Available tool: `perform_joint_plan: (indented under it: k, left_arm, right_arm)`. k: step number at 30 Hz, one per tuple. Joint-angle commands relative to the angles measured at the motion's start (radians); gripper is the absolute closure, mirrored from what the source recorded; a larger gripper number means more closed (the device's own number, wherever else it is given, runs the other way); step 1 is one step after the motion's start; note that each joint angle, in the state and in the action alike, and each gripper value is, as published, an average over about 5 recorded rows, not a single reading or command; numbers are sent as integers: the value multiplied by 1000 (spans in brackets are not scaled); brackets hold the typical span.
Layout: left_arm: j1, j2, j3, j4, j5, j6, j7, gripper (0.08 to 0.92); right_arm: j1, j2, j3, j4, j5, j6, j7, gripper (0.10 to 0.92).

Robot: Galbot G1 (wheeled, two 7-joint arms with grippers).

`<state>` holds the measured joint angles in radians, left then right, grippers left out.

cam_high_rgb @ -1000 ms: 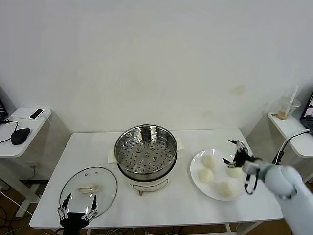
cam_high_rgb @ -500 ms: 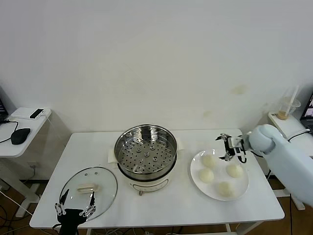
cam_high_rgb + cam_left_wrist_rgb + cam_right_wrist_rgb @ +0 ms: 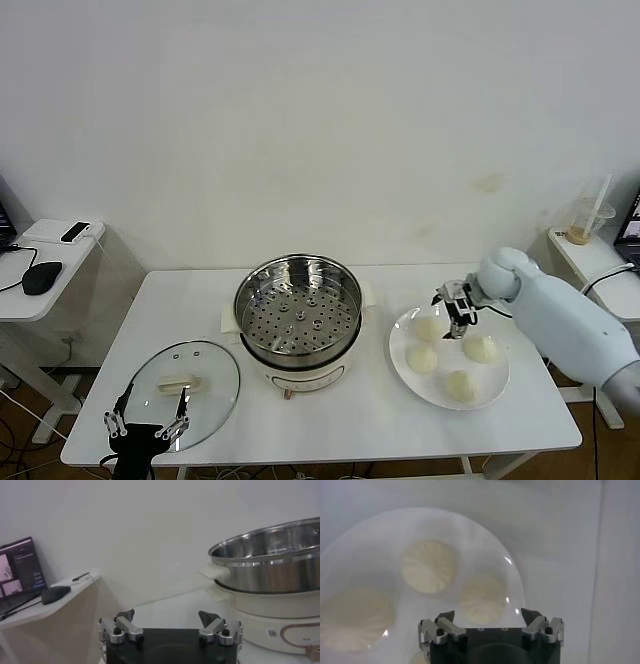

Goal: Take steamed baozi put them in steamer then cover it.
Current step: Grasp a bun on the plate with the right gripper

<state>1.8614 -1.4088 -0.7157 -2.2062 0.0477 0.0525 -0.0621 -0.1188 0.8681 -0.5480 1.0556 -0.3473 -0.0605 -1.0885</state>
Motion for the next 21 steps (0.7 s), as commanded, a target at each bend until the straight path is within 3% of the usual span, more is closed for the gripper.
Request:
perform_joint_plan:
  k: [1,21]
  left_arm:
    - [-1,1,-7,0,-8,1,-1,177]
    - [-1,5,-20,4,-9,0,0,177]
  right_arm:
    - [25,44,-35,-82,-31,5,-11,203]
    - [15,130,-29,-144,-59,7,11,207]
